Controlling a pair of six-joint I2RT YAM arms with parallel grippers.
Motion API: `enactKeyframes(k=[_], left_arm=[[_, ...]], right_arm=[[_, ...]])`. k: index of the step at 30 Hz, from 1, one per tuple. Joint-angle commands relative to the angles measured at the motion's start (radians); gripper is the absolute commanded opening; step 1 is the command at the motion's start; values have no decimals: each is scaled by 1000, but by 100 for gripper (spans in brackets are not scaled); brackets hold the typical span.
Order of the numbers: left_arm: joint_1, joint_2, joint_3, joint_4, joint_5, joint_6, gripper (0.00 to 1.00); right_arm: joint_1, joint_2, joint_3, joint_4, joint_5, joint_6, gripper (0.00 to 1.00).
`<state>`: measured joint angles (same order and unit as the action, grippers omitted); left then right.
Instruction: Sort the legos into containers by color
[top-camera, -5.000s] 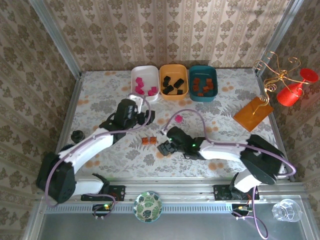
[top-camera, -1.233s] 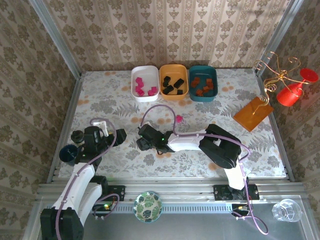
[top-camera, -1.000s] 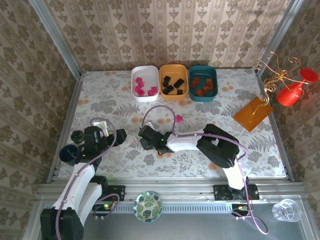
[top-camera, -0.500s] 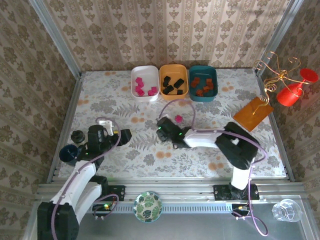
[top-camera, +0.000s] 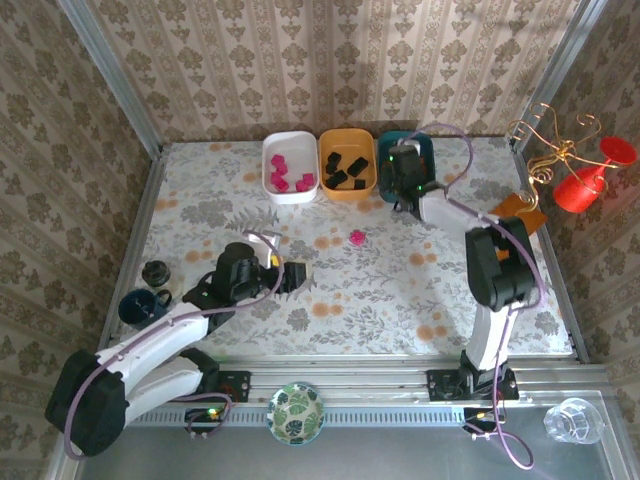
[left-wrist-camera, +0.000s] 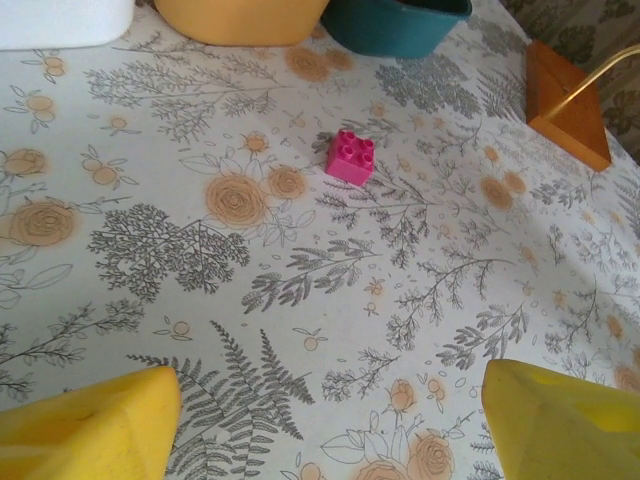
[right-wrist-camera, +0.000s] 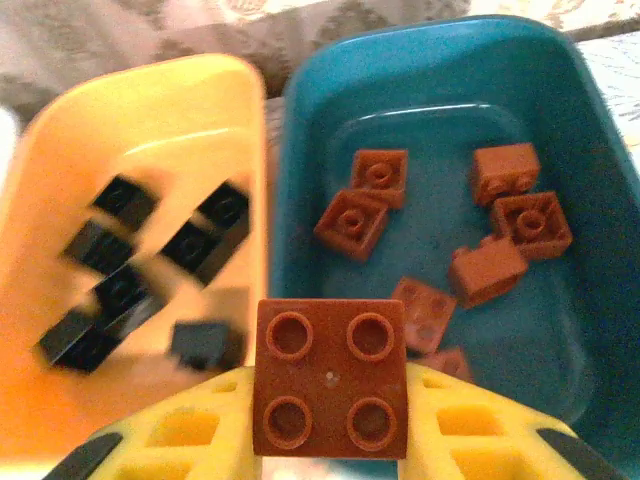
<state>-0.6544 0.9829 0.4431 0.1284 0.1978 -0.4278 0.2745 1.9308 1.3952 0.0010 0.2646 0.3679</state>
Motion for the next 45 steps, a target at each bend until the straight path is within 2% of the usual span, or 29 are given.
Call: enactKeyframes(k=[1, 5, 8, 11, 13, 16, 21, 24, 27, 30, 33, 38, 45], left_arm=[[-42, 14, 51, 19, -52, -17, 80], [-80, 33, 98, -28, -70, 6, 80], [-97, 49, 130, -56, -79, 21, 80], [-100, 68, 157, -77, -77, 41, 81], [-100, 82, 169, -84, -82, 63, 81], [-97, 117, 188, -93, -113, 100, 83], [-76, 209, 201, -55, -108, 127, 84], [-56, 256, 179, 22, -71, 122, 84], [-34, 283, 146, 106, 16, 100, 84], [-2, 286, 109, 162, 105, 80, 84], [40, 263, 68, 199, 136, 46, 84], [86, 220, 40, 195, 131, 29, 83], [95, 208, 43, 172, 127, 32, 83]], right_arm=[[-53, 166, 209, -168, 29, 23, 32], [-85, 359, 521, -317, 45, 22, 39], [-91, 454, 710, -419, 61, 0, 49], [-87, 451, 763, -458, 67, -28, 60], [-75, 390, 700, -433, 53, -45, 64], [-32, 245, 514, -349, 24, -89, 68], [90, -29, 119, -243, -26, -130, 71], [168, -175, -116, -172, -49, -114, 74], [221, -222, -227, -160, -108, -103, 78], [245, -203, -269, -158, -133, -131, 81], [246, -153, -263, -166, -147, -155, 82], [247, -65, -211, -155, -201, -184, 82], [247, 57, -128, -203, -216, -205, 80]])
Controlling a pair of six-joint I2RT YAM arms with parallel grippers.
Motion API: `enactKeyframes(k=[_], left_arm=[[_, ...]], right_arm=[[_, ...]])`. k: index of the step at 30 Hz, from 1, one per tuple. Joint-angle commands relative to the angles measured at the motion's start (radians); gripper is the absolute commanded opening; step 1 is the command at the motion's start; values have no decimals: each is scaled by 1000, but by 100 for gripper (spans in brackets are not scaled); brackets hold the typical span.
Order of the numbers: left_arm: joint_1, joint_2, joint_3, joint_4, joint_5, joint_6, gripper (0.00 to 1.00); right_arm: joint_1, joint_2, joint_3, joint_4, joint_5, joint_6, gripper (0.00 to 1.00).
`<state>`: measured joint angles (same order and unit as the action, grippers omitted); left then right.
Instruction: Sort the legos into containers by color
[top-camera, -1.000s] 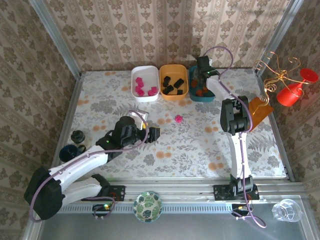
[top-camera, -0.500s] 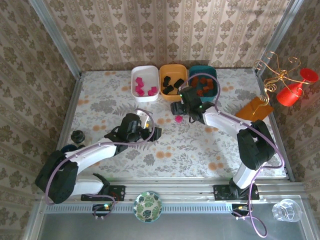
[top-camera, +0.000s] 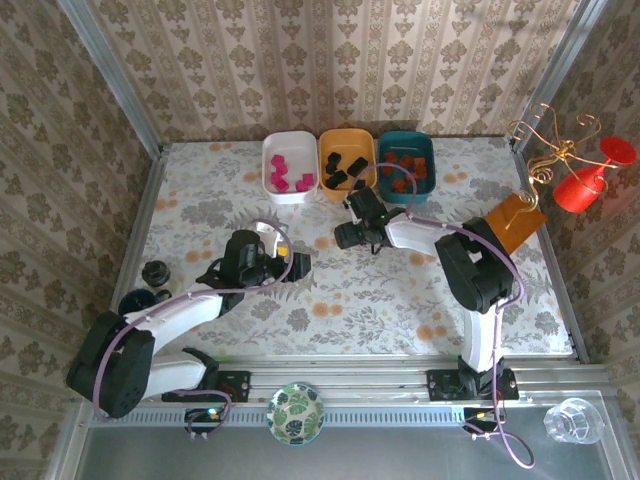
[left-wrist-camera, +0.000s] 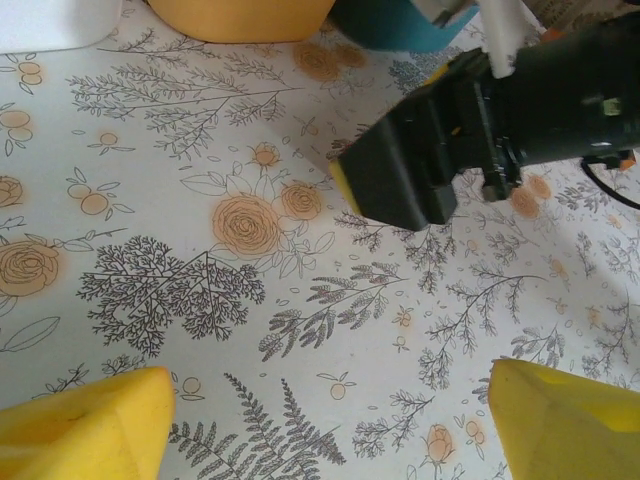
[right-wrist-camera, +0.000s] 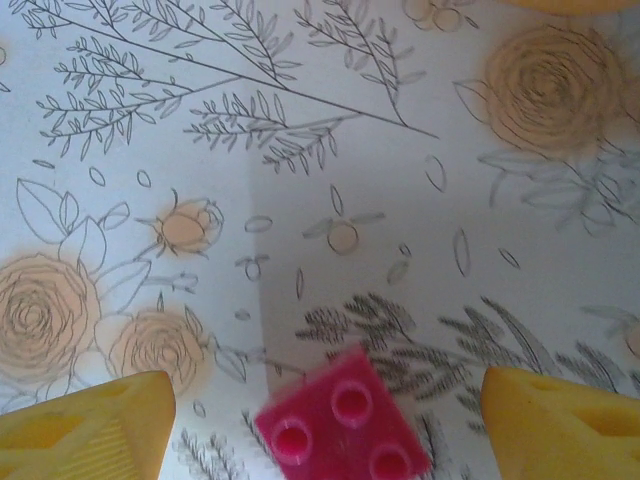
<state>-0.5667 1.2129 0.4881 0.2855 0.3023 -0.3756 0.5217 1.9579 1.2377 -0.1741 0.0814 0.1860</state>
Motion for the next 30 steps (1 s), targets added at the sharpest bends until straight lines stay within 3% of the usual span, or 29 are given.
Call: enactKeyframes(k=[1, 5, 12, 17, 24, 30], left_arm=[[8, -24, -2, 12, 21, -20, 83], [11, -33, 0, -4, 13, -17, 83], [16, -35, 4, -19, 11, -17, 83], [19, -39, 4, -26, 5, -16, 83], [36, -82, -11, -49, -47, -18, 83], [71, -158, -47, -54, -94, -34, 83]], right_arm=[[1, 36, 29, -29, -40, -25, 80], [3, 42, 19, -42, -76, -45, 73], [12, 6, -36, -36, -77, -62, 48], [21, 9, -25, -22, -86, -61, 37], [20, -61, 8, 136, -200, 30, 36], [20, 64, 249, 167, -161, 123, 36]])
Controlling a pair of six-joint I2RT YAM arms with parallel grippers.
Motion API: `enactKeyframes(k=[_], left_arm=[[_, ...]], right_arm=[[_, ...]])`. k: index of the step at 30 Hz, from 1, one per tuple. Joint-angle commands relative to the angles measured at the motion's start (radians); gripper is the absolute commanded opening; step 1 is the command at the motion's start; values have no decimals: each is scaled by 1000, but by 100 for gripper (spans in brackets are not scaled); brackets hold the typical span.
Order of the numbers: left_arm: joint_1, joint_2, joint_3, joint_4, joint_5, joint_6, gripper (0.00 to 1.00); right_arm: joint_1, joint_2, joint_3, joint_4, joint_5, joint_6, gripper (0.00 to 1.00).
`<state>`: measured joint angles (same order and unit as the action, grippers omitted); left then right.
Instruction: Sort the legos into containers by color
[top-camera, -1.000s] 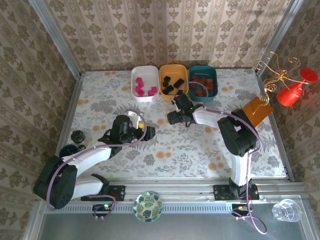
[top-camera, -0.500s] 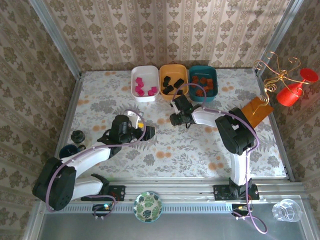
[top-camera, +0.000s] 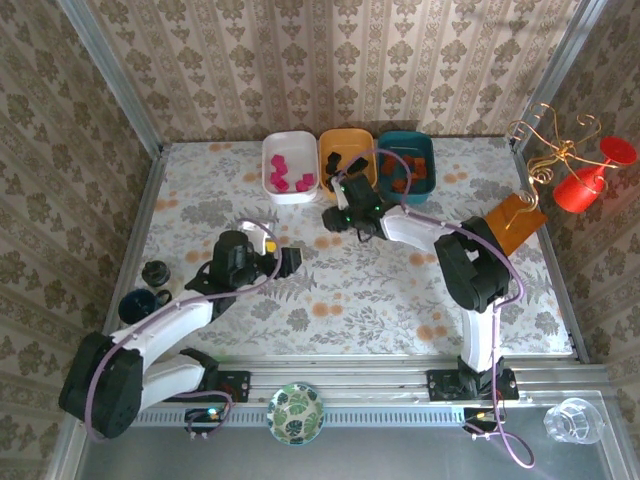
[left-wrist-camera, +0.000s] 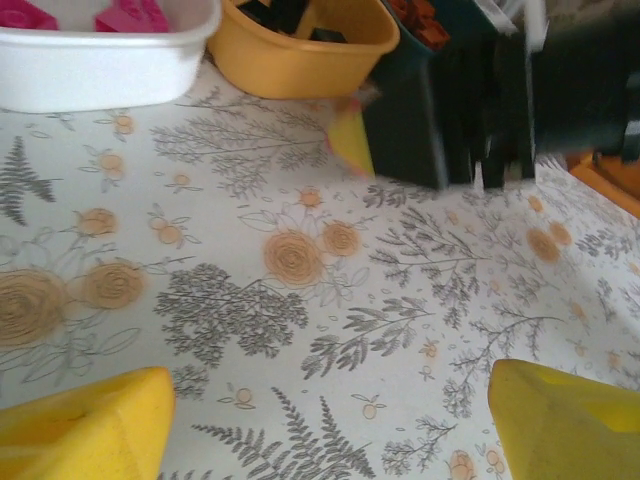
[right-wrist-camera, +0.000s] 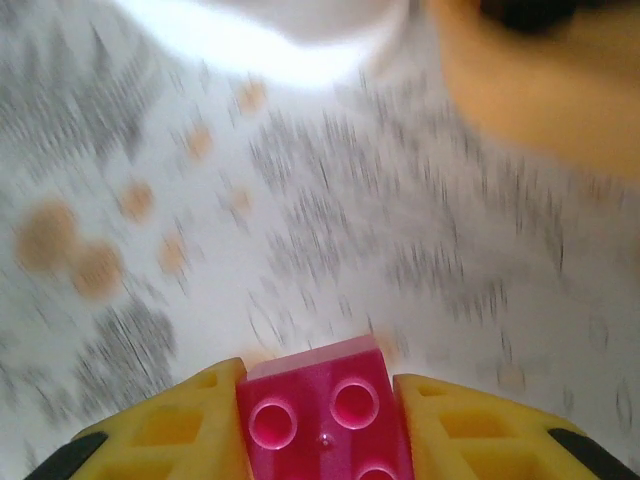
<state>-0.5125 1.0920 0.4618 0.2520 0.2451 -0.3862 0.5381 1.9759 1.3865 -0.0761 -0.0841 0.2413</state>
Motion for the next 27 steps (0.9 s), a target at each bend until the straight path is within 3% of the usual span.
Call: enactKeyframes(k=[1, 12, 16, 21, 27], left_arm=[[25, -53, -29, -22, -45, -26, 83], [110, -172, -79, -40, -80, -48, 83], [126, -205, -89, -48, -89, -48, 83], [139, -225, -95, -53, -90, -52, 83], [152, -238, -85, -83, -103, -27, 84]], right_arm=[[4, 80, 155, 63, 21, 81, 36], [-7, 571, 954, -157, 72, 169, 49], [-16, 649, 1158, -255, 56, 170, 58], [-17, 501, 1023, -267, 26, 113, 70], [-17, 40, 359, -76, 63, 22, 74]])
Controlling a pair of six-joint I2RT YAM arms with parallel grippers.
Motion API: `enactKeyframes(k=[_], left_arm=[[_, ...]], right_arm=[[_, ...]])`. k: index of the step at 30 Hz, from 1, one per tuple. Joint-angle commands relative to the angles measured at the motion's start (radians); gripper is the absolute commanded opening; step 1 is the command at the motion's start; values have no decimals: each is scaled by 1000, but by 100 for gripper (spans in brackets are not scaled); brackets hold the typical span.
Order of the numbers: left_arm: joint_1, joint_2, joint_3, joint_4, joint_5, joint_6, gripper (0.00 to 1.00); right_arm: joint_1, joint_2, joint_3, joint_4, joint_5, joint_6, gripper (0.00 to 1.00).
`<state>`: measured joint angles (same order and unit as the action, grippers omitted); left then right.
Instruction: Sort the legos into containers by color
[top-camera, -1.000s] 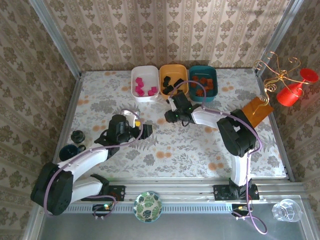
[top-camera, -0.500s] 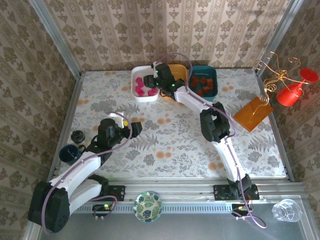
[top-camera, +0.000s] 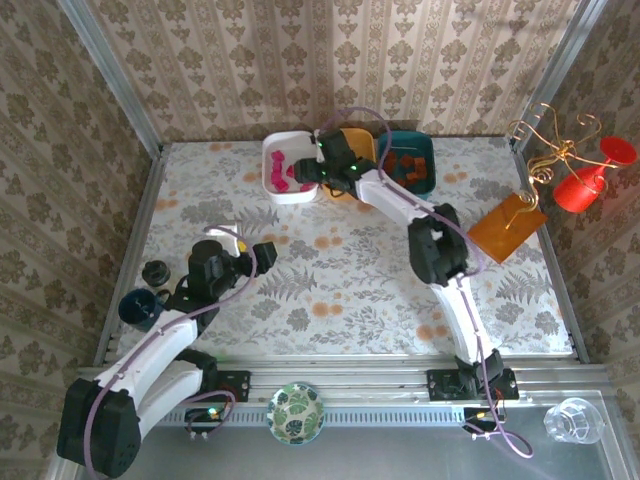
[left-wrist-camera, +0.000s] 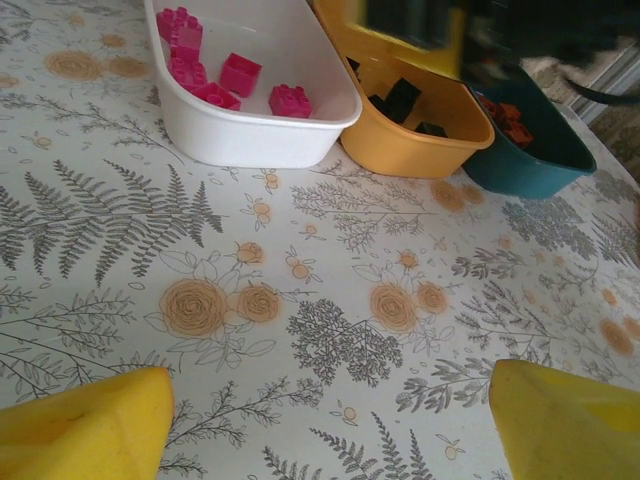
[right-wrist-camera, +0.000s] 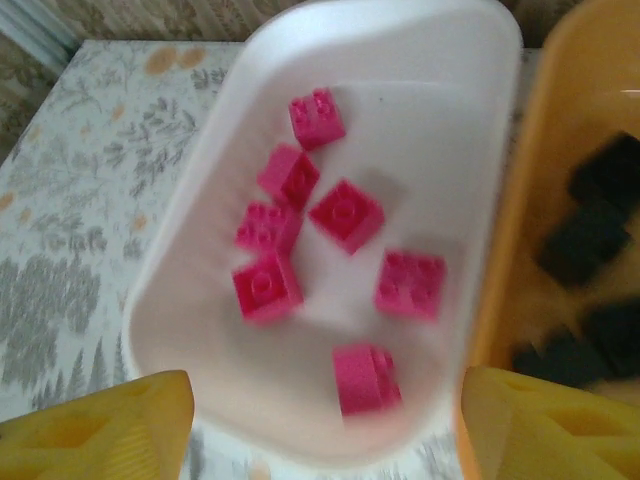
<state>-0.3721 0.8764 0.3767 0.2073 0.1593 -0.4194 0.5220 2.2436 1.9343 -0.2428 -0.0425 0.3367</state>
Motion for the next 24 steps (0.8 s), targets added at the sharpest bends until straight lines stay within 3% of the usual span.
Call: enactKeyframes(k=[1, 6, 12, 14, 19, 24], left_arm=[[16, -30, 3, -50, -28, 16, 84], [33, -107, 18, -137, -156, 67, 89], [51, -187, 12, -182, -326, 105, 96], [63, -194, 11, -153, -362, 125, 98], [99, -179, 25, -68, -430, 216, 100], [154, -111, -27, 82, -485, 347, 100]], right_arm=[[0, -300, -285, 101, 58, -94, 75], [-1, -688, -741, 104, 343, -215, 83], [-22, -1053, -1106, 120, 616, -255, 96], [-45, -1147, -1204, 152, 650, -237, 100], [-112, -1349, -1379, 224, 711, -199, 100], [-225, -1421, -1560, 422, 706, -242, 100]])
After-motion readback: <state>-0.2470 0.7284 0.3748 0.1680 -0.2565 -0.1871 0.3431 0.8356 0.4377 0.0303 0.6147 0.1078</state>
